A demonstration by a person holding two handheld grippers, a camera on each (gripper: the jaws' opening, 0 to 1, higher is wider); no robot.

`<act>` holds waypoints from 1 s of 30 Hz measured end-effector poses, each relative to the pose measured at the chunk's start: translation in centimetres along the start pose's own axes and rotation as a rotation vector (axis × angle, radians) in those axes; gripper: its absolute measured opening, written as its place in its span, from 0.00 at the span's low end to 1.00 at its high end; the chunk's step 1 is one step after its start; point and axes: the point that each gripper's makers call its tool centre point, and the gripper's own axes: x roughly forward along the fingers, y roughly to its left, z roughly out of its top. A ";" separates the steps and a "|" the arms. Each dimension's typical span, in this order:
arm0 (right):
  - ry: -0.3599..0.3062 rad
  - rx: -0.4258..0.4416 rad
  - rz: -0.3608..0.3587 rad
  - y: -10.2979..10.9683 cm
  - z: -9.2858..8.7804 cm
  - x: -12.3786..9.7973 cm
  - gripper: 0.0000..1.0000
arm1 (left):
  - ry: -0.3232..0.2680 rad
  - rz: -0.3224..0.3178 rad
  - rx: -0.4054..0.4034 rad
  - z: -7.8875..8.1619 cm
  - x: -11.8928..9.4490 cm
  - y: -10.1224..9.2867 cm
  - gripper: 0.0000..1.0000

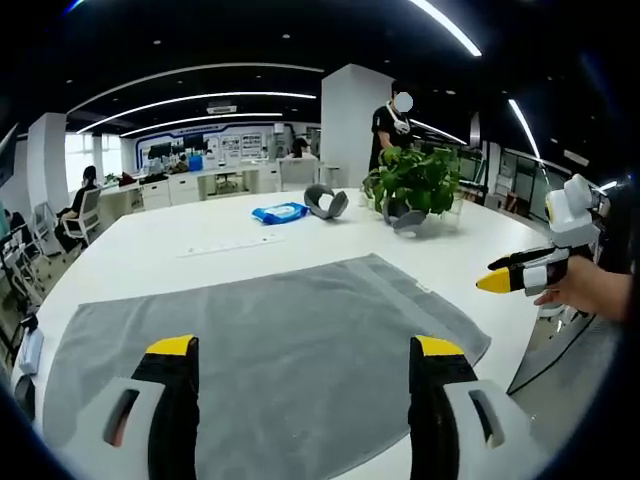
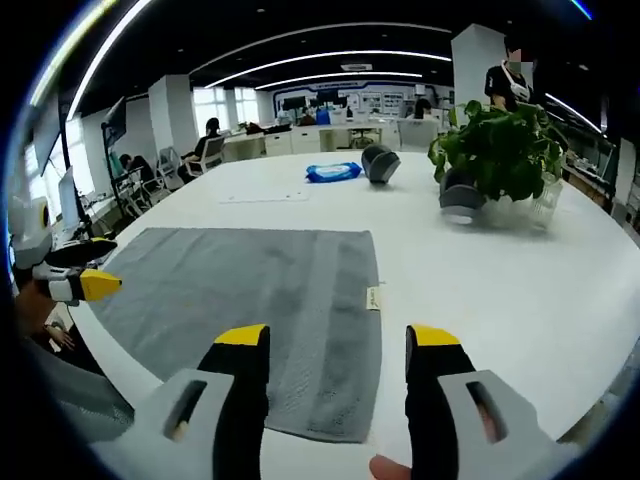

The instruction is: Fold the towel on the table until its edges align and the towel forms a compact rectangular stack.

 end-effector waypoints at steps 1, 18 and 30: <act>0.005 0.009 -0.004 -0.1 -0.1 0.0 0.49 | 0.001 0.000 -0.002 0.0 0.0 0.0 0.88; 0.331 0.226 0.001 -1.9 -6.7 2.4 0.19 | 0.009 -0.132 0.032 3.2 1.8 -2.9 0.73; 0.389 0.225 -0.028 -2.4 -8.3 2.8 0.16 | 0.025 -0.259 0.081 7.3 7.8 -7.3 0.73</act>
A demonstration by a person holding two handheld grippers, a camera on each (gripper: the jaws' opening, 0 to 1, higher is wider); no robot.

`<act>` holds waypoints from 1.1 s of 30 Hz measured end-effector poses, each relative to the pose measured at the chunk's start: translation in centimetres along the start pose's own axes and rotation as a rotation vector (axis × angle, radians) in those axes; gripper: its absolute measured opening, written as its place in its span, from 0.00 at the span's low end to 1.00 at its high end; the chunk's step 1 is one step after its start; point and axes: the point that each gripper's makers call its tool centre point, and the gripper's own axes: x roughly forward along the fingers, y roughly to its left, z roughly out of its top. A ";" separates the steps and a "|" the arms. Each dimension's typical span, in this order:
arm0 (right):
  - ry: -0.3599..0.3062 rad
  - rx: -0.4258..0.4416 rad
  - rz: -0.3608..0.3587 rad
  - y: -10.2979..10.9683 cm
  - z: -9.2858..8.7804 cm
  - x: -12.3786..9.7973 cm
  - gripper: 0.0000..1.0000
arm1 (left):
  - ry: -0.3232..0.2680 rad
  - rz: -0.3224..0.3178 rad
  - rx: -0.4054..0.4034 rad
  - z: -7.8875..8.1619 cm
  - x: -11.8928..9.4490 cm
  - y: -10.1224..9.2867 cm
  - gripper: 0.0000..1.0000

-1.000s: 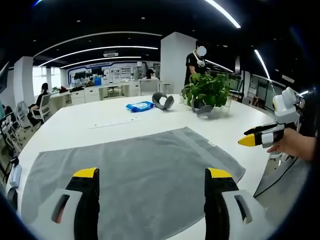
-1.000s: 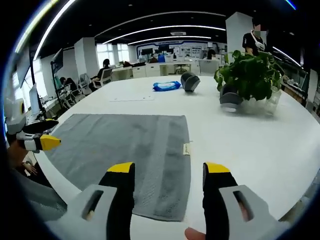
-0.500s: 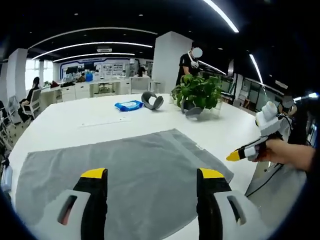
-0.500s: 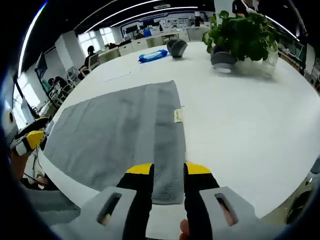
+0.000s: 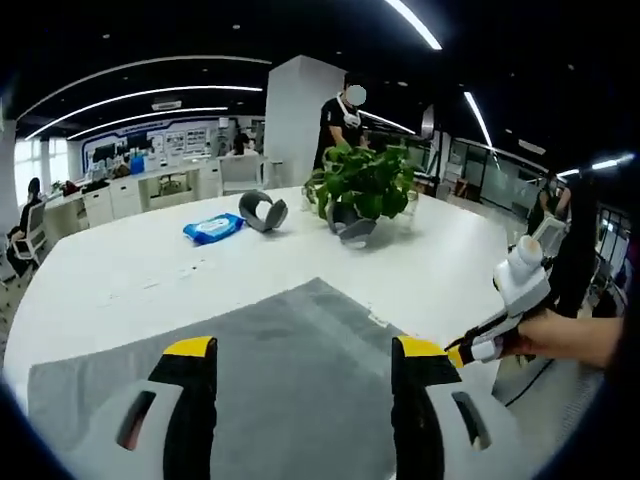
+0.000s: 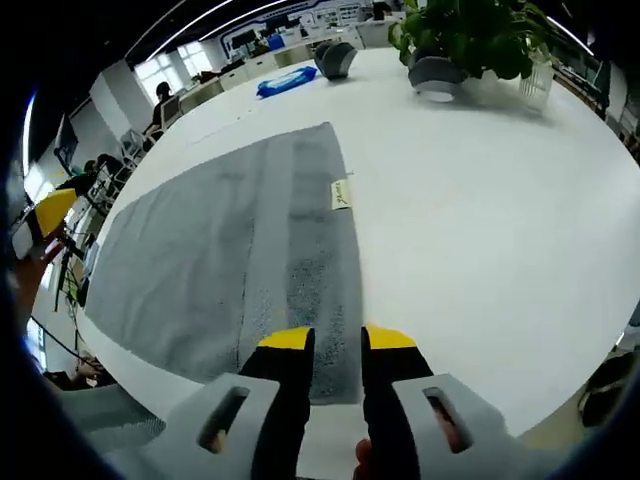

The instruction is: Fold the towel on the table until its edges align and the towel forms a compact rectangular stack.

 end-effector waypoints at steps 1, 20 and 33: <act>0.004 -0.002 -0.006 -0.1 -0.1 0.0 0.15 | -0.003 -0.009 0.005 0.4 0.5 -0.3 0.73; 0.079 -0.169 -0.074 0.0 -1.5 0.7 0.13 | 0.053 -0.091 0.126 2.0 13.4 -4.1 0.72; 0.081 -0.260 -0.081 0.7 -1.5 1.2 0.04 | 0.084 -0.084 0.168 -0.7 20.0 -5.4 0.71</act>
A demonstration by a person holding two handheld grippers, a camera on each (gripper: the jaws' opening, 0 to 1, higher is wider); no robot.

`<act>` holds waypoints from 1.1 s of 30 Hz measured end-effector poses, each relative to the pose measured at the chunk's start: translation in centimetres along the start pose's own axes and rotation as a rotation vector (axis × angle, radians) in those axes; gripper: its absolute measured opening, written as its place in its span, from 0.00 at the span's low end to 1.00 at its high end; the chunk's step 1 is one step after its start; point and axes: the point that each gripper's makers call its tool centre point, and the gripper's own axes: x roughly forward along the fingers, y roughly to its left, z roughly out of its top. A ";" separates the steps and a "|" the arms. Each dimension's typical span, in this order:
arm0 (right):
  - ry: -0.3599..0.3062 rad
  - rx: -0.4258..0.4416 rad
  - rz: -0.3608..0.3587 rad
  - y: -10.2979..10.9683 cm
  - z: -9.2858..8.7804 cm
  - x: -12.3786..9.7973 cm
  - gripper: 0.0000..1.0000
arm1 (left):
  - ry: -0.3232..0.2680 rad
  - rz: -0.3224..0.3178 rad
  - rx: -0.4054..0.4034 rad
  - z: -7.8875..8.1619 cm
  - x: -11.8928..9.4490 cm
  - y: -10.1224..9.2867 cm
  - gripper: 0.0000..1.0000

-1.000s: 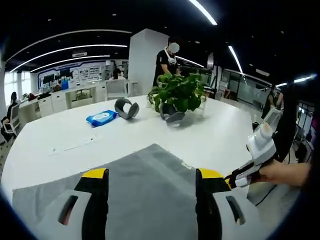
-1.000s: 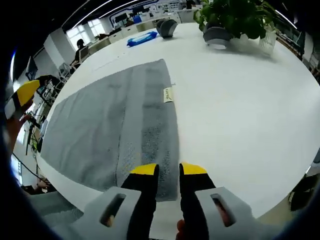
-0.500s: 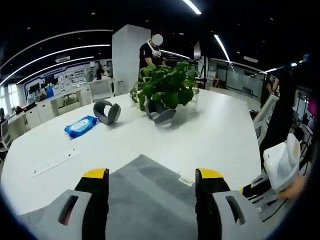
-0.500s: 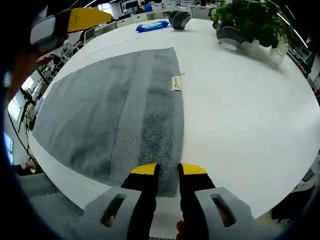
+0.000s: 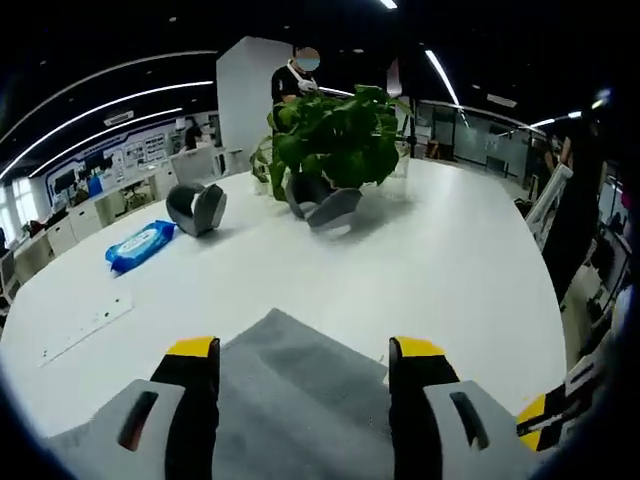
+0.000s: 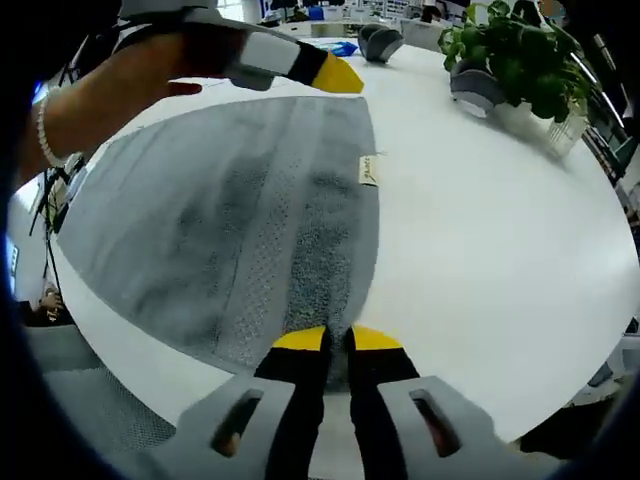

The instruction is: Fold the towel on the table until its edges align and the towel forms a compact rectangular stack.

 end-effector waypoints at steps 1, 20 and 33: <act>0.002 -0.023 0.000 0.1 0.1 0.0 0.03 | 0.003 -0.004 -0.006 -0.2 0.5 -0.2 0.71; -0.006 -0.031 0.001 0.1 0.0 0.2 0.02 | 0.149 0.007 -0.030 -4.5 4.8 -1.1 0.69; -0.013 -0.016 0.005 0.0 0.0 0.2 0.01 | 0.119 -0.014 -0.042 -4.2 6.2 -0.3 0.53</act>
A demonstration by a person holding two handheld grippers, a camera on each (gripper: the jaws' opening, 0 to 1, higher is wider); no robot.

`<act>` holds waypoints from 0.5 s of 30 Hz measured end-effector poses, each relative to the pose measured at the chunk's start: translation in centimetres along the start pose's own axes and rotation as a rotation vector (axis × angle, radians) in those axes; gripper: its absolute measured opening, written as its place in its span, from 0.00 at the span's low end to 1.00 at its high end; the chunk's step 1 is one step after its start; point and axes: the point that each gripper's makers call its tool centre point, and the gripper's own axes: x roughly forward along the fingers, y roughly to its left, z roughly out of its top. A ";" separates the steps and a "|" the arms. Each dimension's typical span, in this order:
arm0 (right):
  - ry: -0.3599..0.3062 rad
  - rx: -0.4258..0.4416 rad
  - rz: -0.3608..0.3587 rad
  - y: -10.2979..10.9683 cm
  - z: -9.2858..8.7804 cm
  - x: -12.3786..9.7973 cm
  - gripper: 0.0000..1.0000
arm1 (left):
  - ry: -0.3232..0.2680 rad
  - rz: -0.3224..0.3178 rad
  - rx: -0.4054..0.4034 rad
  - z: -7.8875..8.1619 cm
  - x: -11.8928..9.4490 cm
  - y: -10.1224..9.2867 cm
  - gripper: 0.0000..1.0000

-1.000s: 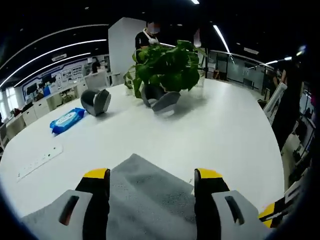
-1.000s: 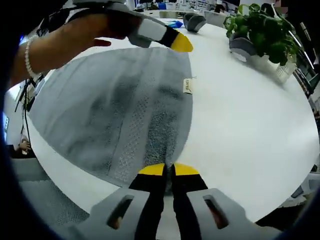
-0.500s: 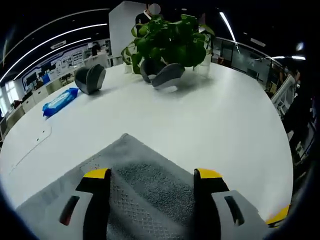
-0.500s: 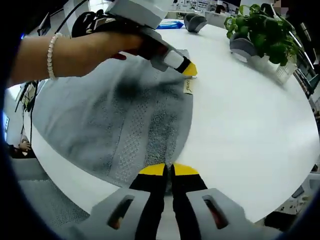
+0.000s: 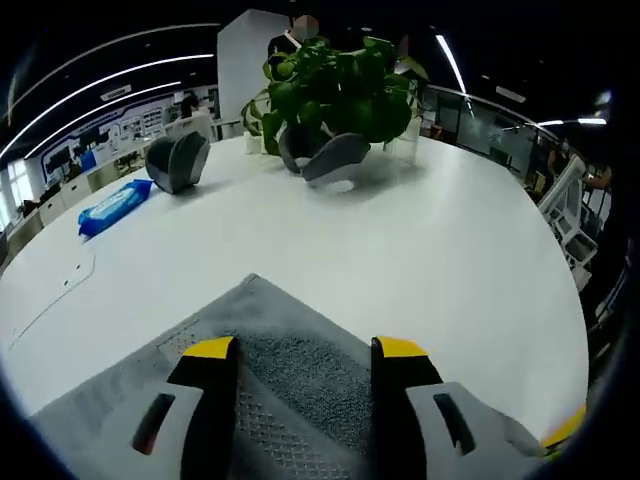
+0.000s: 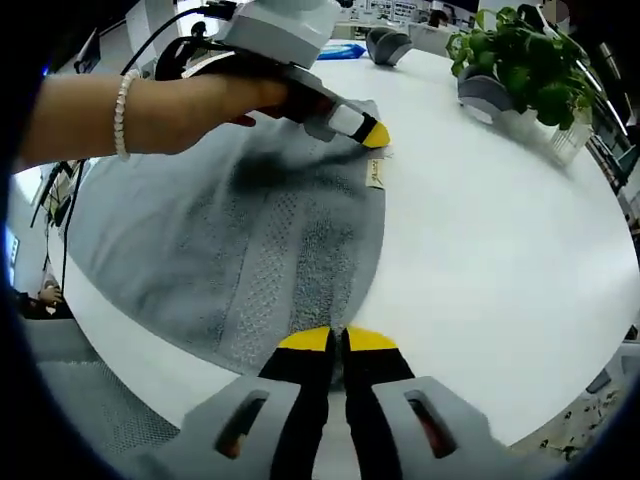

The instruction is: Fold the towel on the table until its edges align and the towel forms a compact rectangular stack.

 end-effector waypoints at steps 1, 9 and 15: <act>0.000 -0.002 -0.001 0.0 0.0 0.0 0.01 | 0.001 -0.005 0.002 0.0 0.2 0.1 0.51; 0.003 -0.038 0.000 0.3 0.0 0.0 0.01 | 0.027 0.027 0.155 -0.1 0.0 1.3 0.06; 0.016 -0.052 0.024 0.7 0.3 -0.1 0.01 | 0.031 0.042 0.149 0.2 -0.9 1.5 0.04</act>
